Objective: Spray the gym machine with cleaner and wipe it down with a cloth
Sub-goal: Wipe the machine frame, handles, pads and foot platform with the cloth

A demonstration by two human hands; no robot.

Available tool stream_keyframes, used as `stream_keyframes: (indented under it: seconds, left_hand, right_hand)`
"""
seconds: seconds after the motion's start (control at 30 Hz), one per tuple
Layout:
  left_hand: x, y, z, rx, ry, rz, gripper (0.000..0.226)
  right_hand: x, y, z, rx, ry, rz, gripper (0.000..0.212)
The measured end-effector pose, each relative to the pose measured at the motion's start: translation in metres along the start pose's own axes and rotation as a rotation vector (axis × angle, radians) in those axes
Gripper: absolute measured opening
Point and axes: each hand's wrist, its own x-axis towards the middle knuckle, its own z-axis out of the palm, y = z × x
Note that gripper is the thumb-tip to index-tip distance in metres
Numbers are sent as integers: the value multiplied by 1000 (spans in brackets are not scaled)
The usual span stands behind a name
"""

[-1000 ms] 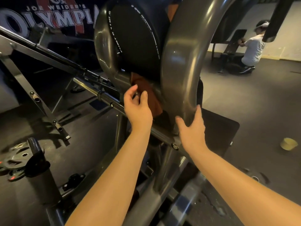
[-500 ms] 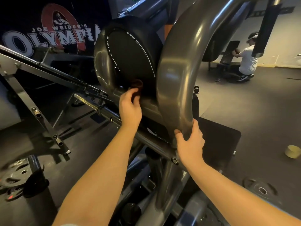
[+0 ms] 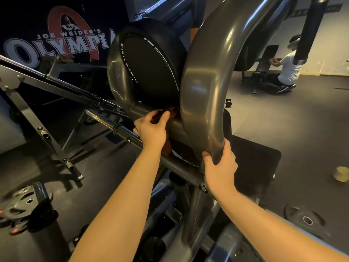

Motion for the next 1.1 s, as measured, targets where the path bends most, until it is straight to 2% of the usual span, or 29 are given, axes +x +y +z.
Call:
stream_keyframes:
  seconds: [0.1,0.17,0.27,0.47,0.63,0.73,0.83,0.9,1.1]
  left_hand:
    - [-4,16,7,-195,84,-77,40]
    - [-12,21,13,-199,125,-66,38]
    - [-25,17,22,-132,100,-59,40]
    - [-41,9,30,-302,111,-31,27]
    - [-11,9,27,-324,167,-78,8]
    - [19,3,20,-284,166,-120,9]
    - [44,3,11,-143,69,-106,9]
    - [59,4,7,-130,58,-138,14]
    - [89,6,0,-224,215,-216,7]
  right_hand:
    - [-1,0,-1,1,0,1,73]
    - [-2,-1,-3,2,-14,-3,74]
    - [-2,0,-8,5,-42,-4,75]
    - [-1,4,-9,18,-56,-11,76]
    - [1,4,-7,28,-57,-11,77]
    - [-1,4,-6,19,-64,-13,80]
    - [-3,3,-7,13,-75,-7,82]
    - [-3,4,-9,12,-91,-3,83]
    - [-3,3,-16,16,-133,16,86]
